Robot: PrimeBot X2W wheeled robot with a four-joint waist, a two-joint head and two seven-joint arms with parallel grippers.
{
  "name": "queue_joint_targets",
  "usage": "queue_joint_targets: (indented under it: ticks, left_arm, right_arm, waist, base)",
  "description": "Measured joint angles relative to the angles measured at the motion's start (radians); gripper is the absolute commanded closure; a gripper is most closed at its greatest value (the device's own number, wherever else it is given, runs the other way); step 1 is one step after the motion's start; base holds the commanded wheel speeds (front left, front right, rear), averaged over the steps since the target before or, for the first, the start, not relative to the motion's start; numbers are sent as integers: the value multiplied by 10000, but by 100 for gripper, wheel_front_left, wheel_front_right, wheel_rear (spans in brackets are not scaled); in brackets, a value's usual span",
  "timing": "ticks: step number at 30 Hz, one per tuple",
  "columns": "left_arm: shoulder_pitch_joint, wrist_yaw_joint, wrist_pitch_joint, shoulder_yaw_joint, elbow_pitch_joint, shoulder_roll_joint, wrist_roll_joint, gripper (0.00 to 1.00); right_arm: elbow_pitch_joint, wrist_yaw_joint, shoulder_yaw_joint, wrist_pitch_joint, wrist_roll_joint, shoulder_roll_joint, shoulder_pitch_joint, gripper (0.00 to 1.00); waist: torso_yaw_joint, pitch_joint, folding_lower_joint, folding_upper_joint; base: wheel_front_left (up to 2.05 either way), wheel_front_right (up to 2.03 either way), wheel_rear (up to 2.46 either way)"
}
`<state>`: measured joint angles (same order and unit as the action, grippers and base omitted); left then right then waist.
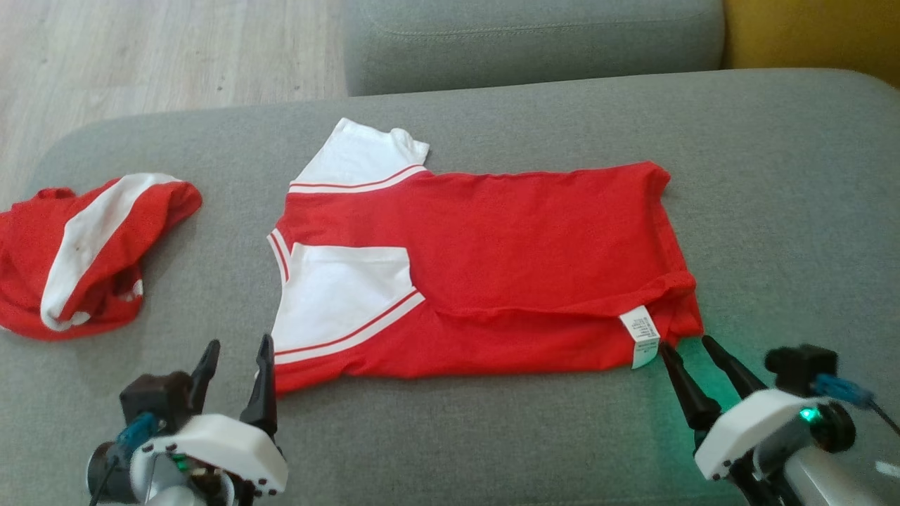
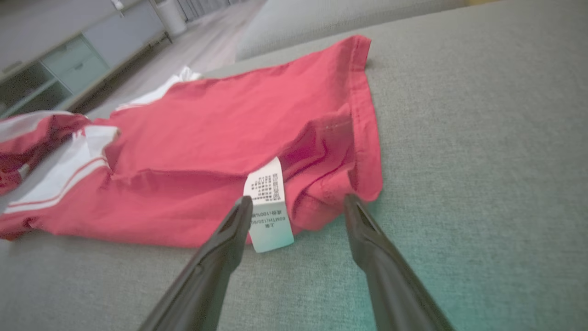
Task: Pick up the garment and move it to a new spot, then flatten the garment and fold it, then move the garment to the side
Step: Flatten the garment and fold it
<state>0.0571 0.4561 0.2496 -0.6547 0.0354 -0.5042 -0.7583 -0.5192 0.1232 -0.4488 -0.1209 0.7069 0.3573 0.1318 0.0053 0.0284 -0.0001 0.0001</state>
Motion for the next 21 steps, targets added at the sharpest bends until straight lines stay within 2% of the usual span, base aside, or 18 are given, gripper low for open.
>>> queue_joint_targets:
  ticks: [5, 10, 17, 21]
  left_arm:
    - [98, -700, -2, 71, 846, 305, -46, 0]
    - [168, -1058, -2, 201, 1367, 610, -98, 0]
    - [578, -1613, -2, 186, 2123, 846, -121, 0]
    - [1216, -2082, -370, -146, 2754, 1066, -121, 0]
  right_arm:
    - [311, 0, 803, 1127, -1983, -343, 9, 0]
    - [878, 0, 2040, 1956, -3524, -734, -139, 0]
    - [1565, 0, 2915, 2807, -4332, -1555, -611, 0]
    - [1655, 0, 3290, 2972, -4550, -1624, -593, 0]
  waist:
    - [72, 102, 0, 0]
    - [149, 237, 0, 0]
    - [159, 542, 0, 0]
    - [196, 794, 0, 0]
  base:
    - [0, 0, 0]
    - [0, 0, 0]
    - [0, 0, 0]
    - [0, 0, 0]
